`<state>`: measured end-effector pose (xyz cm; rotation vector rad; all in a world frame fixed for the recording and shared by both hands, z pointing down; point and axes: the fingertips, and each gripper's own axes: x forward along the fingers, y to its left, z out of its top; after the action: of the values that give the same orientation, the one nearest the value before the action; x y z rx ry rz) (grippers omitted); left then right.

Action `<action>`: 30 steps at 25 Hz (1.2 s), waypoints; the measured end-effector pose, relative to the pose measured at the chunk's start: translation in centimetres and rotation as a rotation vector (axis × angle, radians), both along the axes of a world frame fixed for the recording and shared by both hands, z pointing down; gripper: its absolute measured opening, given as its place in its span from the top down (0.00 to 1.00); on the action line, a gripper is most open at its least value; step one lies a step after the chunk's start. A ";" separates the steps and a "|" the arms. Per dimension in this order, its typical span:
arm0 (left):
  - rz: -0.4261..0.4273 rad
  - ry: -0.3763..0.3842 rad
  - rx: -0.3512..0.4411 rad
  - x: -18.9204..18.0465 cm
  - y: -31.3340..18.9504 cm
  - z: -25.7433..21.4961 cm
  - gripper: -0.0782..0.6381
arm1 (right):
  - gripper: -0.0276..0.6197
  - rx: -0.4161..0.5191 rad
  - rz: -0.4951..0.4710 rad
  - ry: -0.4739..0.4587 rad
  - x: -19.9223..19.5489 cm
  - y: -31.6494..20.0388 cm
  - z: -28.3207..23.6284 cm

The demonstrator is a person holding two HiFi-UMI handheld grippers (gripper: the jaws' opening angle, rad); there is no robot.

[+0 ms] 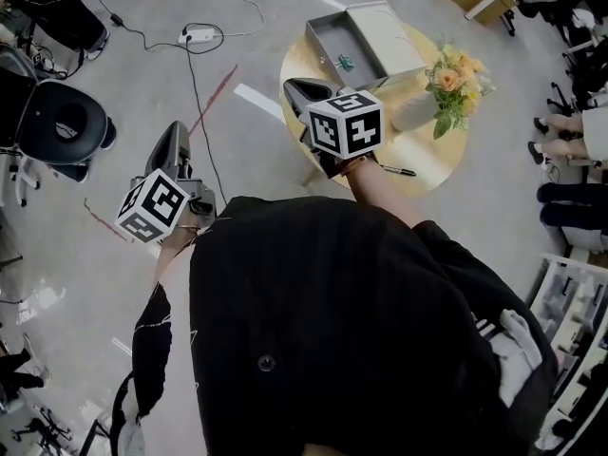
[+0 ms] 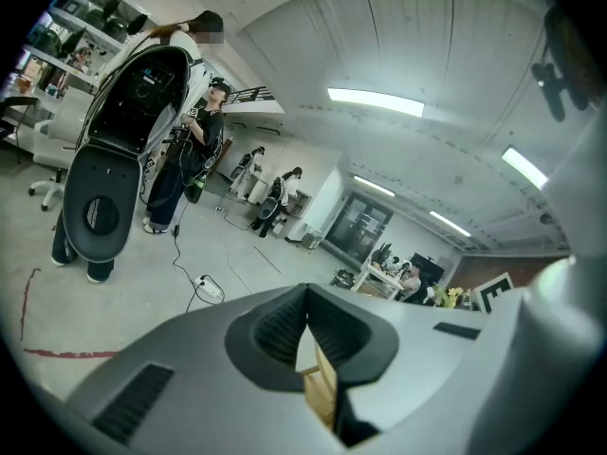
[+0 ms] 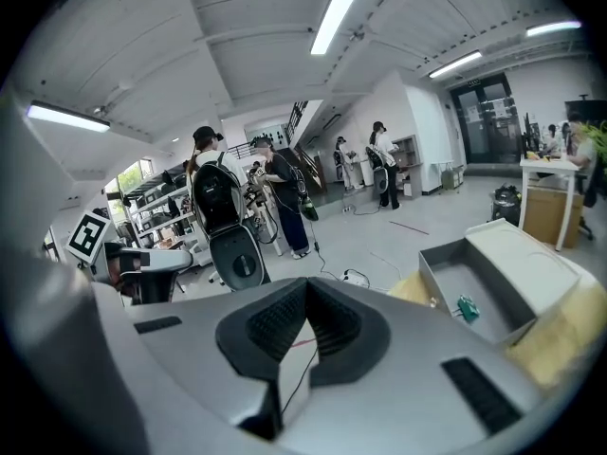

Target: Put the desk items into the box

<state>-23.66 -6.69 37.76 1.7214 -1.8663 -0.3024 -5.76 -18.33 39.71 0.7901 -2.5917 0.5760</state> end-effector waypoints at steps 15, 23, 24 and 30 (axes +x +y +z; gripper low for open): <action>-0.068 -0.015 0.004 3.9 4.5 1.4 0.88 | 0.95 -0.002 -0.046 -0.002 4.0 2.5 2.2; -0.061 -0.010 0.019 4.4 4.2 1.0 0.88 | 0.95 0.019 -0.032 -0.012 4.7 2.3 1.4; -0.062 -0.013 0.019 4.4 4.2 1.0 0.88 | 0.95 0.018 -0.034 -0.012 4.7 2.2 1.4; -0.075 -0.014 0.016 4.3 4.3 1.1 0.88 | 0.95 0.016 -0.052 -0.013 4.3 2.2 1.6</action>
<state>-19.38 -2.41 38.87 1.6703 -1.9466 -0.3362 -1.42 -16.16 41.29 0.7239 -2.6231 0.5479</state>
